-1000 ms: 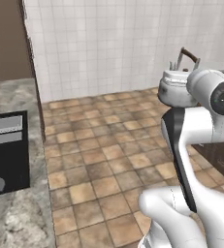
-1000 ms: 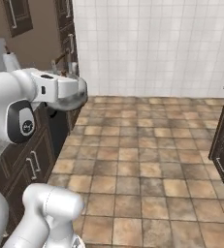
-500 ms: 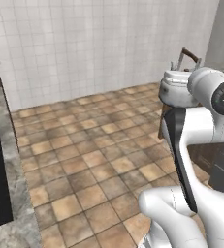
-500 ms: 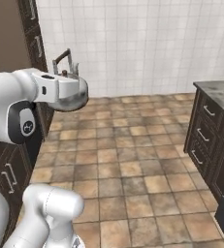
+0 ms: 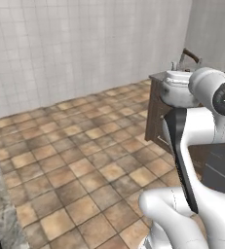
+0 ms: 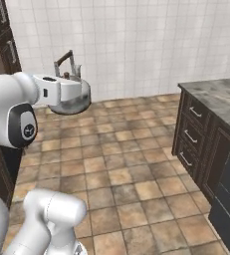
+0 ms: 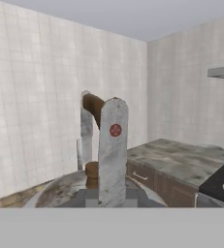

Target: Pick the kettle from the cabinet and place it on a stove burner. Then pick the pot from the counter and place it on another stove burner. Finally, turn both burners on.

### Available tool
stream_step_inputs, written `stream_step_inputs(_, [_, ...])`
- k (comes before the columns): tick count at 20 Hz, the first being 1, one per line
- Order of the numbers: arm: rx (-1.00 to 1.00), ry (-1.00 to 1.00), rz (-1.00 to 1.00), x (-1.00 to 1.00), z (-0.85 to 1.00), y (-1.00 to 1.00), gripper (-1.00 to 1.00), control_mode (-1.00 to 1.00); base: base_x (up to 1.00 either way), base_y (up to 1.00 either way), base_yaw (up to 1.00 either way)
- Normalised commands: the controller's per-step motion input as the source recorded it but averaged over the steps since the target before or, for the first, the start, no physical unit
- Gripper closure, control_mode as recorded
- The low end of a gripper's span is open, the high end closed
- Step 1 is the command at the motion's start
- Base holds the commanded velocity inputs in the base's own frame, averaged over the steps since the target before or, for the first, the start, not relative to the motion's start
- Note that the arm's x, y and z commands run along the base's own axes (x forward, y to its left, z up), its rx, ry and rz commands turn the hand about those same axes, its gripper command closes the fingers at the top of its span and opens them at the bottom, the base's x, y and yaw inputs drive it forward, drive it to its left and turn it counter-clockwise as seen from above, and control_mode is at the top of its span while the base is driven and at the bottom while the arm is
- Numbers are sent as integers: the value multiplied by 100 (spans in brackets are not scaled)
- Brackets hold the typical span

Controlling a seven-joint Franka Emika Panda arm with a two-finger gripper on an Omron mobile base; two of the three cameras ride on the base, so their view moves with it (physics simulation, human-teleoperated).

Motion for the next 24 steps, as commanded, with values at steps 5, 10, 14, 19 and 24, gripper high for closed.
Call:
stream_step_inputs(5, [0, 0, 0, 0, 0, 0, 100, 100, 38, 0, -27])
stream_step_inputs(10, [0, 0, 0, 0, 0, 0, 100, 100, 38, 0, -26])
stream_step_inputs(14, [0, 0, 0, 0, 0, 0, 100, 100, 43, 0, -25])
stream_step_inputs(19, [0, 0, 0, 0, 0, 0, 100, 100, 48, 0, -22])
stream_step_inputs(24, [0, 0, 0, 0, 0, 0, 100, 100, 52, 0, -20])
